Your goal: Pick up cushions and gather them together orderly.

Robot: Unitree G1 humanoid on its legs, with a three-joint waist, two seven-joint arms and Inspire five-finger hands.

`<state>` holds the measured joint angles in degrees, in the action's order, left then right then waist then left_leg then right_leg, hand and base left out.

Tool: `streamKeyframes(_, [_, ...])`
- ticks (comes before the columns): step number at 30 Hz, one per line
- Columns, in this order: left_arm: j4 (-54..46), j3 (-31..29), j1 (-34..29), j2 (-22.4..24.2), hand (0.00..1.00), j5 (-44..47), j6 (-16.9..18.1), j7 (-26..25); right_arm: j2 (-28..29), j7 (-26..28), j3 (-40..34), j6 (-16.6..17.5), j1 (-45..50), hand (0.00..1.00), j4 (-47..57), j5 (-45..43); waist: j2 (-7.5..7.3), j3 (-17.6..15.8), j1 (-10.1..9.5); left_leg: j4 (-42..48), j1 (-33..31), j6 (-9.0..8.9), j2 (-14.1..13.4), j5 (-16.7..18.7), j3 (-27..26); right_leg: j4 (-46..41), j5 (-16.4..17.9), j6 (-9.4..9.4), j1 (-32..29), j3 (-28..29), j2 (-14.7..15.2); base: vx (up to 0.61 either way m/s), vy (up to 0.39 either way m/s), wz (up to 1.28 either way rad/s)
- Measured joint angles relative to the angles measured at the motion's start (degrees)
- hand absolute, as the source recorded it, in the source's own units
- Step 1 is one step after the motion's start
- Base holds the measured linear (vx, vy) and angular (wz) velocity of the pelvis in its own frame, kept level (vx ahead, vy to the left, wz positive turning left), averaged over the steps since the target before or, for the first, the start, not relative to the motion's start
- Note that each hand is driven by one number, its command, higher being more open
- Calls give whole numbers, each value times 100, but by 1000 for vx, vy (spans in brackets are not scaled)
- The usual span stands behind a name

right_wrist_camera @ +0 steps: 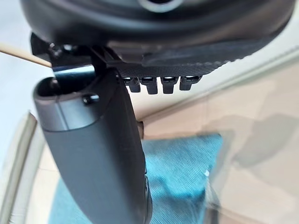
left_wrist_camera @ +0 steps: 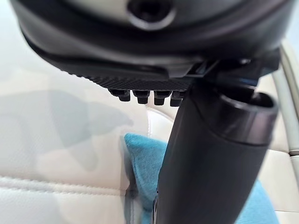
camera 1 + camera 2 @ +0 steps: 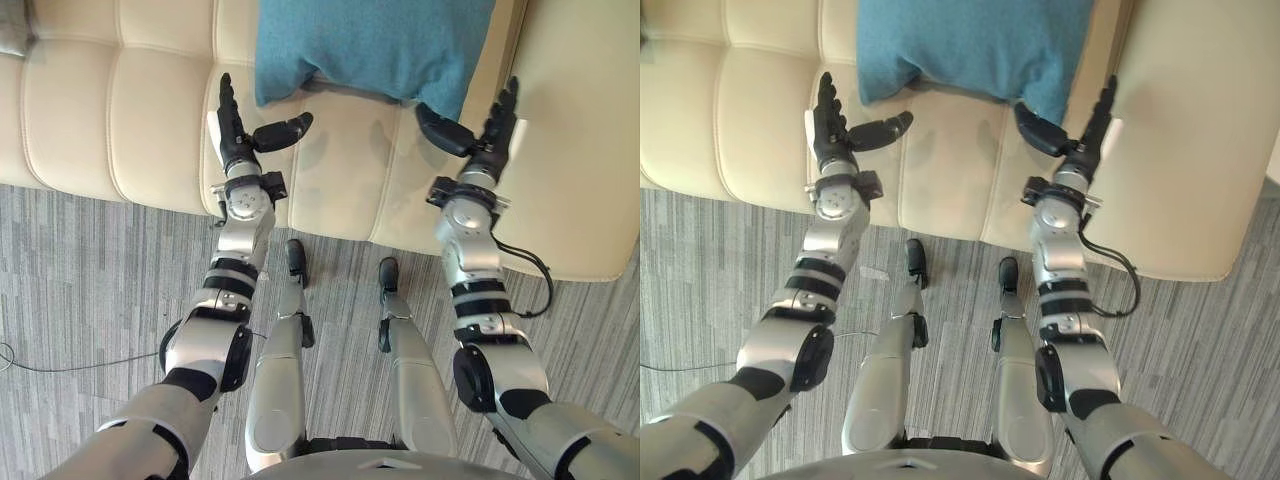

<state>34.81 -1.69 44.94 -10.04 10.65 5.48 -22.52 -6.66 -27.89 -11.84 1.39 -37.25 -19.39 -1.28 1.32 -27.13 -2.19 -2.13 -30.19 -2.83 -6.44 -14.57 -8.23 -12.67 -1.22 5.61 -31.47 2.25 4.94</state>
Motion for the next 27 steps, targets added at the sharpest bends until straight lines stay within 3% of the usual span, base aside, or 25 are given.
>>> streamKeyframes(4, [-877,-148,-927,-22,100,15,214,176,-156,315,-227,239,1004,100,921,-64,-7,29,-24,-16,397,-58,-20,47,87,-44,130,-28,414,-82,-13,102,-83,10])
streamKeyframes(7, [-1668,-193,-2828,634,100,294,391,461,141,857,32,517,2757,100,1595,-109,-38,593,-39,-65,844,-132,-18,191,174,-63,366,-73,896,-246,-2,154,-107,17])
streamKeyframes(14, [-1520,-152,-4897,1170,100,514,380,1091,754,1812,600,614,4512,100,1179,-168,-173,1285,-59,-61,1597,-210,-23,472,215,-31,669,-126,1689,-343,2,102,-53,8])
streamKeyframes(21, [130,-338,-5255,1174,100,433,247,1517,860,2105,576,541,4913,100,-1047,-159,-162,2024,-60,-180,2292,-266,-35,610,158,233,746,-136,2414,-368,-7,39,-5,-2])
streamKeyframes(27, [1518,-782,-5237,995,100,-185,87,1688,805,2210,-150,337,4748,100,-2897,-99,-183,2386,-48,-284,2678,-282,-7,690,100,550,708,-103,2863,-335,-44,21,5,-4])
